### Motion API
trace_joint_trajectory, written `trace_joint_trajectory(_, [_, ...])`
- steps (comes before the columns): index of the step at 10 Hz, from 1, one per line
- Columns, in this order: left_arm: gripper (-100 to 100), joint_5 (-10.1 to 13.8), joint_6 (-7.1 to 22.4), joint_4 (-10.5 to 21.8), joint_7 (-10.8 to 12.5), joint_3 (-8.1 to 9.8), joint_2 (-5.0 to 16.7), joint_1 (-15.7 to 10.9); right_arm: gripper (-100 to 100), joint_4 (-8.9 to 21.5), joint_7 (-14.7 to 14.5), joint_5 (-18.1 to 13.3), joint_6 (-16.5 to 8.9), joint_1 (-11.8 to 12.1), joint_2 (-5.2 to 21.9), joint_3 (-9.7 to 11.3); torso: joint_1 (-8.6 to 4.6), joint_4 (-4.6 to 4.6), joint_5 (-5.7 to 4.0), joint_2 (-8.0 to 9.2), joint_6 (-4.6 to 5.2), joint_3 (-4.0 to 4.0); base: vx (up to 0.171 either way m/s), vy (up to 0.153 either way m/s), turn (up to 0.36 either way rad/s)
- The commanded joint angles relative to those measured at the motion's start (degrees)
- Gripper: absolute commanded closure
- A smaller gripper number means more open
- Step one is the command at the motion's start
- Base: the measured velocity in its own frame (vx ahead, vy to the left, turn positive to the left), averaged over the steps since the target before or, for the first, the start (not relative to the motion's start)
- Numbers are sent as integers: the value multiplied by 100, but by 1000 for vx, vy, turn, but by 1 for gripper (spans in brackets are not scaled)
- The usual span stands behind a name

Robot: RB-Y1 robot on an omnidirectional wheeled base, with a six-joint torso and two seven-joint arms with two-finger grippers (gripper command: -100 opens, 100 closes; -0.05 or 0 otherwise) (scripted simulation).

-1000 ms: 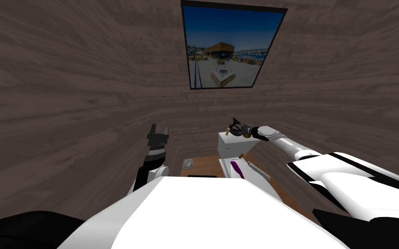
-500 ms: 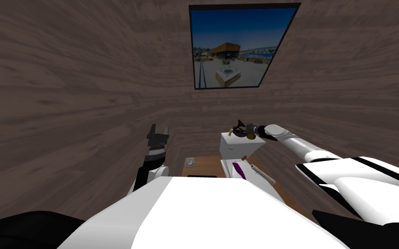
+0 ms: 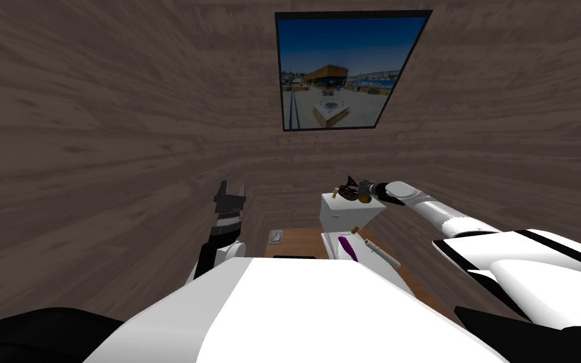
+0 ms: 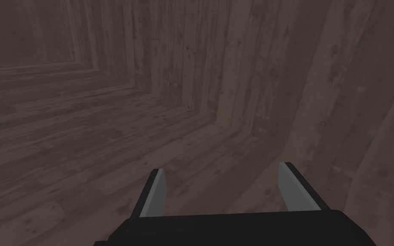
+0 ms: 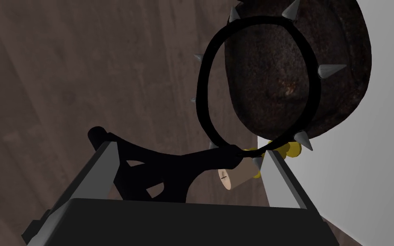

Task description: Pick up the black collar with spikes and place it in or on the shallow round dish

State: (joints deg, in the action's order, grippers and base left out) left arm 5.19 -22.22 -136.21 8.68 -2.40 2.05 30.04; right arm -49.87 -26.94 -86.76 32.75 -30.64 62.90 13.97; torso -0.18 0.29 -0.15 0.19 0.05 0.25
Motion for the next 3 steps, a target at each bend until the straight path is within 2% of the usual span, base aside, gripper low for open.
trace_joint_trajectory(1, [0, 0, 0, 0, 0, 0, 0, 0, 0, 0, 0, 0, 0, 0, 0, 0, 0, 0, 0, 0, 0, 0, 0, 0, 0])
trace_joint_trajectory(3, [0, 0, 0, 0, 0, 0, 0, 0, 0, 1, 0, 0, 0, 1, 1, 0, 1, 0, 0, -2, -1, -1, 0, 0, 0])
